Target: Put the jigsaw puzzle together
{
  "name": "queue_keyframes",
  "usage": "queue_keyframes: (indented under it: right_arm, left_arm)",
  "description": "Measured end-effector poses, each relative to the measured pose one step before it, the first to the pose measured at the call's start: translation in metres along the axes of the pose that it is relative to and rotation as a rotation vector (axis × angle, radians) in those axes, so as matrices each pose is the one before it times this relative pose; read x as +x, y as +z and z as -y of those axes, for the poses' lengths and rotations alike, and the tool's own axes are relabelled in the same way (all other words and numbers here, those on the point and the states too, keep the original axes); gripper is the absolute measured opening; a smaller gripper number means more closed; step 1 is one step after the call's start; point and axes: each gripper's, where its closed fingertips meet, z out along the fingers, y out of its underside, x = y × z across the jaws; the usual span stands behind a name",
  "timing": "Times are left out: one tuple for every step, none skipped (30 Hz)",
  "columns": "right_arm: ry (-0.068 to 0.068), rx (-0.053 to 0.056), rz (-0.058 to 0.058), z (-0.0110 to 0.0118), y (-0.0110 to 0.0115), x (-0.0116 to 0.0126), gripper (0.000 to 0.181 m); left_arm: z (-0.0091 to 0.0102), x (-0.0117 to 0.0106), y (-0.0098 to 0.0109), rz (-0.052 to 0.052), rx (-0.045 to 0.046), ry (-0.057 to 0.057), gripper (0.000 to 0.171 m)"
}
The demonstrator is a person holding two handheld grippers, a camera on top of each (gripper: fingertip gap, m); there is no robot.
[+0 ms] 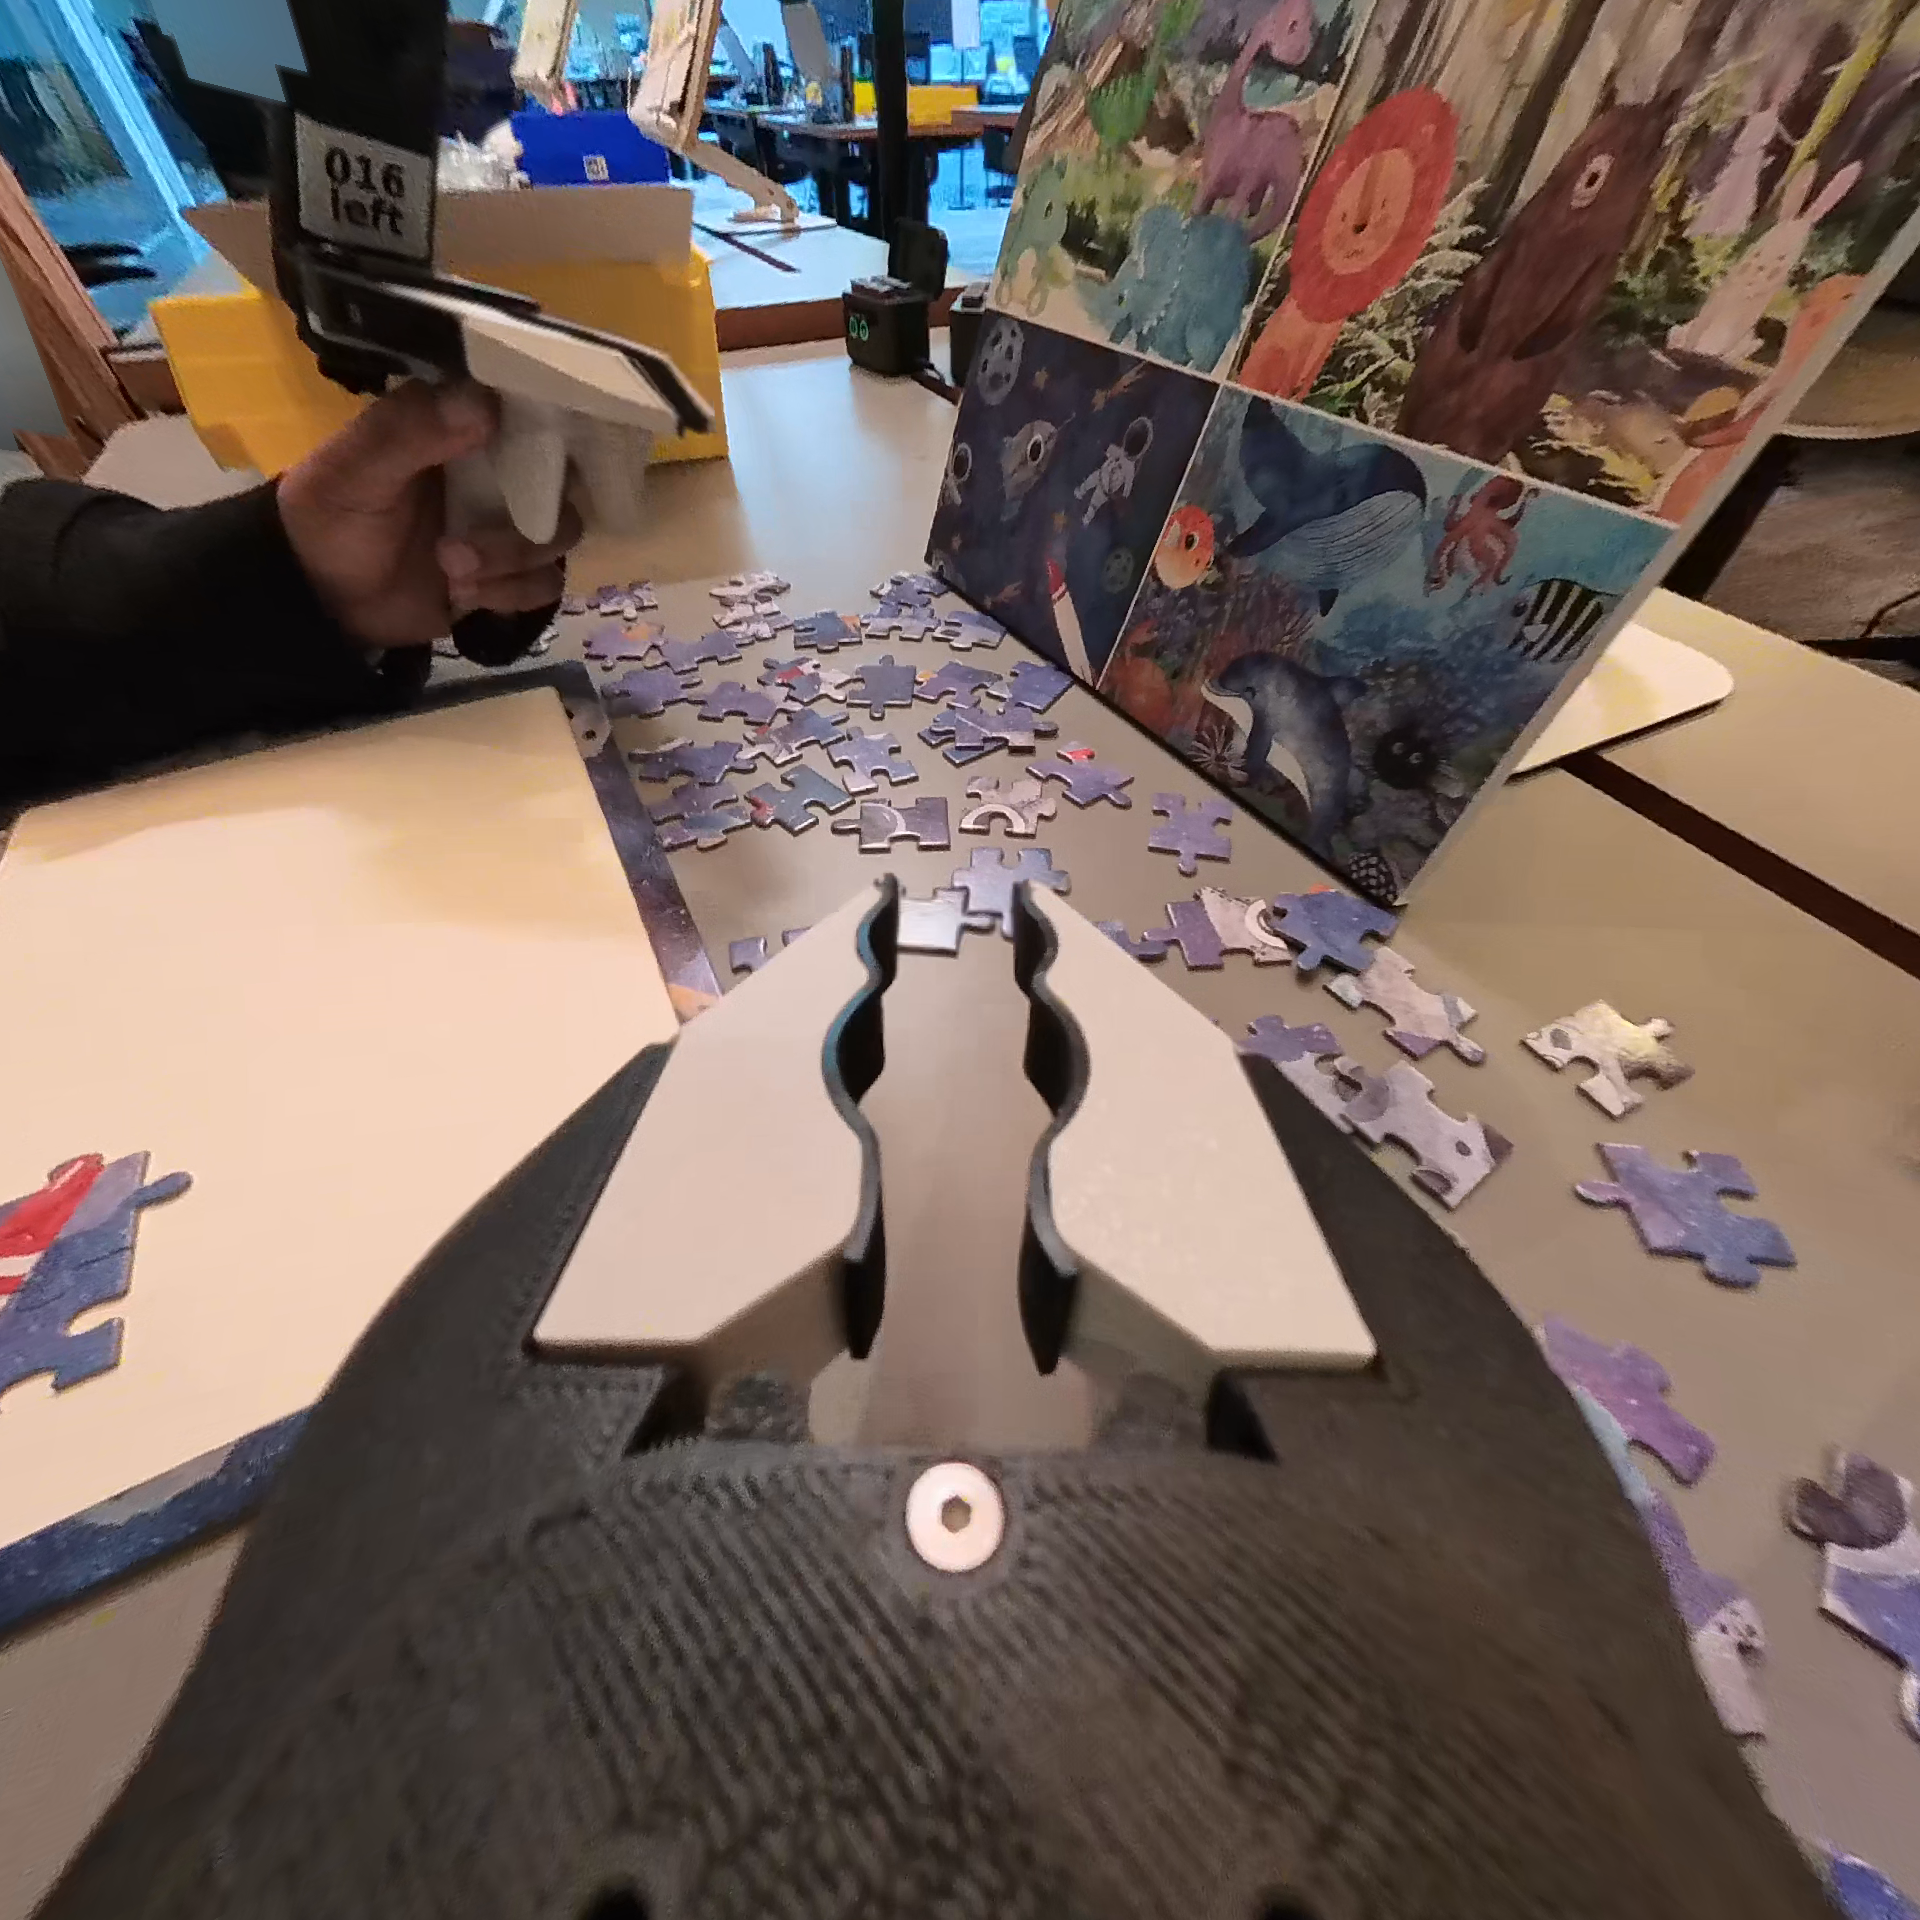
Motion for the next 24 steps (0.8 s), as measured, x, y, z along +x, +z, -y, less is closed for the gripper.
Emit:
queue_keyframes:
  right_arm:
    - [0.0073, 0.0069, 0.0001, 0.00087, -0.00074, 0.00086, 0.017]
    - [0.0034, 0.0043, -0.0004, 0.00052, -0.00045, 0.00041, 0.015]
    - [0.0000, 0.0029, -0.0013, 0.00027, -0.00032, 0.00016, 0.012]
    - [-0.0024, 0.0016, -0.0043, 0.00027, -0.00008, 0.00030, 0.010]
    - [-0.0036, -0.0008, -0.0057, -0.00018, 0.00013, 0.00035, 0.007]
    - [-0.0035, -0.0034, -0.0032, -0.00044, 0.00038, 0.00005, 0.005]
    - [-0.0033, -0.0054, -0.0005, -0.00071, 0.00066, -0.00040, 0.004]
    - [-0.0037, -0.0060, 0.0000, -0.00078, 0.00065, -0.00034, 0.003]
    - [-0.0047, -0.0050, -0.0006, -0.00065, 0.00062, -0.00048, 0.002]
    - [-0.0052, -0.0040, -0.0017, -0.00046, 0.00045, -0.00031, 0.002]
    - [-0.0046, -0.0042, -0.0024, -0.00049, 0.00043, -0.00026, 0.002]
    - [-0.0033, -0.0039, -0.0015, -0.00057, 0.00040, -0.00012, 0.002]
    - [-0.0017, -0.0029, -0.0004, -0.00036, 0.00033, -0.00013, 0.002]
    - [-0.0007, -0.0019, -0.0010, -0.00016, 0.00023, 0.00004, 0.002]
    - [-0.0001, -0.0010, -0.0013, -0.00009, 0.00011, 0.00011, 0.002]
    - [0.0004, 0.0001, -0.0013, -0.00001, -0.00005, 0.00028, 0.002]
    - [0.0012, 0.0000, -0.0015, 0.00001, 0.00003, 0.00023, 0.001]
    - [0.0017, 0.0001, -0.0008, -0.00001, -0.00007, 0.00034, 0.002]
    - [0.0020, 0.0013, -0.0005, 0.00023, -0.00010, 0.00032, 0.002]
    - [0.0031, 0.0022, -0.0010, 0.00030, -0.00022, 0.00038, 0.002]
    - [0.0037, 0.0021, -0.0006, 0.00018, -0.00022, 0.00051, 0.002]
    - [0.0035, 0.0017, -0.0013, 0.00025, -0.00018, 0.00058, 0.002]
    - [0.0034, 0.0003, -0.0007, 0.00001, -0.00007, 0.00044, 0.002]
    - [0.0027, -0.0013, 0.0007, -0.00010, 0.00021, 0.00023, 0.002]
  left_arm:
    - [-0.00143, -0.00021, 0.00029, 0.0053, -0.00697, 0.0106, 0.001]
    - [-0.00195, -0.00009, 0.00108, 0.0030, -0.00769, 0.0071, 0.000]
    - [-0.00229, -0.00015, 0.00138, 0.0009, -0.01105, 0.0038, 0.000]
    - [-0.00230, -0.00150, 0.00087, 0.0081, -0.01433, 0.0027, 0.000]
    - [-0.00071, -0.00375, -0.00048, 0.0229, -0.00716, 0.0045, 0.000]
    - [0.00164, -0.00507, -0.00247, 0.0320, 0.00300, 0.0059, 0.000]
    - [0.00234, -0.00911, -0.00428, 0.0564, 0.00492, 0.0012, 0.000]
    - [0.00188, -0.01477, -0.00548, 0.0933, -0.00001, 0.0011, 0.000]
    - [0.00201, -0.01416, -0.00530, 0.0903, 0.00102, 0.0165, 0.000]
    - [0.00171, -0.01090, -0.00419, 0.0692, -0.00195, 0.0249, 0.000]
    - [0.00087, -0.00856, -0.00276, 0.0543, -0.00484, 0.0226, 0.000]
    - [0.00042, -0.00544, -0.00168, 0.0344, -0.00294, 0.0163, 0.000]
    - [0.00020, -0.00261, -0.00077, 0.0176, -0.00026, 0.0064, 0.000]
    - [0.00027, -0.00115, -0.00038, 0.0065, 0.00243, -0.0021, 0.000]
    - [0.00052, -0.00107, -0.00063, 0.0037, 0.00336, -0.0083, 0.000]
    - [0.00125, -0.00330, -0.00167, 0.0150, 0.00380, -0.0069, 0.000]
    - [0.00331, -0.00686, -0.00352, 0.0338, 0.00867, 0.0013, 0.000]
    - [0.00641, -0.01036, -0.00625, 0.0486, 0.01450, 0.0114, 0.000]
    - [0.00963, -0.01266, -0.00917, 0.0546, 0.02696, 0.0131, 0.000]
    - [0.01207, -0.01351, -0.01110, 0.0527, 0.04195, 0.0026, 0.000]
    - [0.01266, -0.01178, -0.01114, 0.0387, 0.04827, -0.0106, 0.000]
    - [0.01092, -0.00849, -0.00964, 0.0197, 0.03997, -0.0204, 0.000]
    - [0.00732, -0.00439, -0.00709, 0.0027, 0.02308, -0.0144, 0.000]
    - [0.00232, -0.00280, -0.00400, 0.0024, 0.00803, 0.0089, 0.000]
